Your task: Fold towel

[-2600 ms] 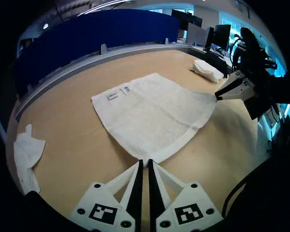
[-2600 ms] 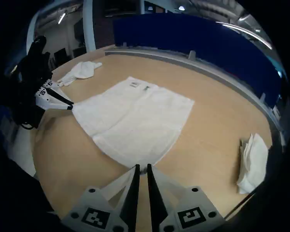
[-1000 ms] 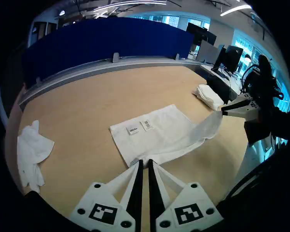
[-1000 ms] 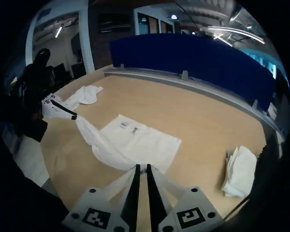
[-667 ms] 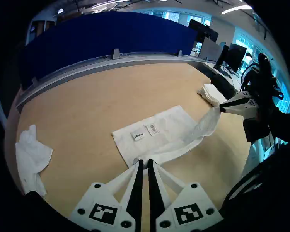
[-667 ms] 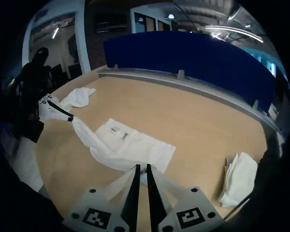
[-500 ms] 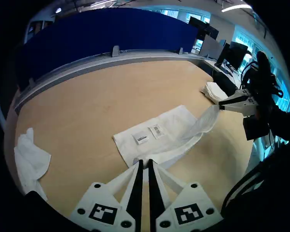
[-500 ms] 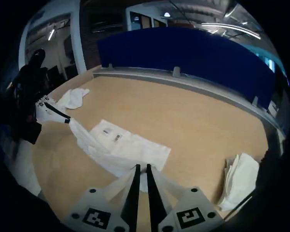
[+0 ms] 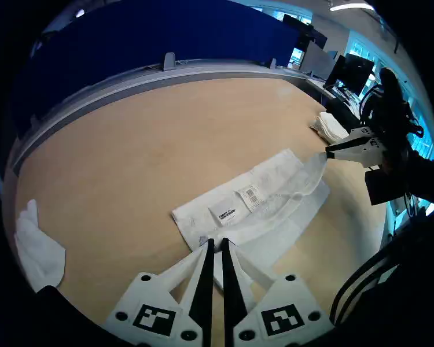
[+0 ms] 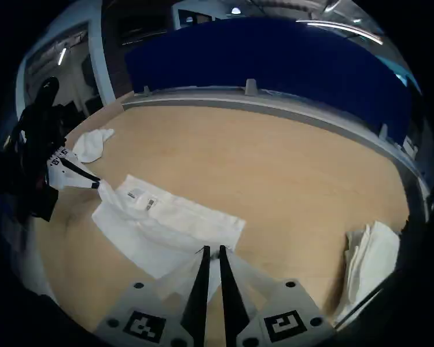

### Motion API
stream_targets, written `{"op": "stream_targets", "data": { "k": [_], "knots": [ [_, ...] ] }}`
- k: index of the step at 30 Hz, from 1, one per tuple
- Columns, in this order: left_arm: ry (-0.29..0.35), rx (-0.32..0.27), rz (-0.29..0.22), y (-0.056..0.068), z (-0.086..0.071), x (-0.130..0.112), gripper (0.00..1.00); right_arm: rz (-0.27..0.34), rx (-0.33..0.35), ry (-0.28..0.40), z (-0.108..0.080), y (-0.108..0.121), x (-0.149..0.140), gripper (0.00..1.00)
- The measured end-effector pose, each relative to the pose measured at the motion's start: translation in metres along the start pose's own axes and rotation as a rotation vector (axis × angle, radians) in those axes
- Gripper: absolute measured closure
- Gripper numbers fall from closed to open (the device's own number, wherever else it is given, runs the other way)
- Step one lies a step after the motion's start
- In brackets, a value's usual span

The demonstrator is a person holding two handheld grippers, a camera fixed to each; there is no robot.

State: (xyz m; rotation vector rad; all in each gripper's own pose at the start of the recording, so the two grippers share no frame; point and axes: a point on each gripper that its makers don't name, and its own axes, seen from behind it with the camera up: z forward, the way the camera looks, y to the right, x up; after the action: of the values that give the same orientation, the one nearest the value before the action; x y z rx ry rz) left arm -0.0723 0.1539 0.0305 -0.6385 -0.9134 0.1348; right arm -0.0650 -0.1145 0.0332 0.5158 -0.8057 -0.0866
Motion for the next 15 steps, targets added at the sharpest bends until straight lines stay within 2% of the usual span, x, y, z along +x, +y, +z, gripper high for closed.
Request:
{"op": "stream_targets", "data": {
  "k": [9,15],
  "knots": [
    [0.018,0.006,0.009,-0.008,0.015,0.005,0.90,0.004,-0.002,-0.003,0.016,0.001,-0.001,0.88],
    [0.005,0.010,0.001,-0.015,0.023,0.004,0.90,0.007,-0.018,-0.006,0.025,0.008,0.001,0.88]
  ]
}}
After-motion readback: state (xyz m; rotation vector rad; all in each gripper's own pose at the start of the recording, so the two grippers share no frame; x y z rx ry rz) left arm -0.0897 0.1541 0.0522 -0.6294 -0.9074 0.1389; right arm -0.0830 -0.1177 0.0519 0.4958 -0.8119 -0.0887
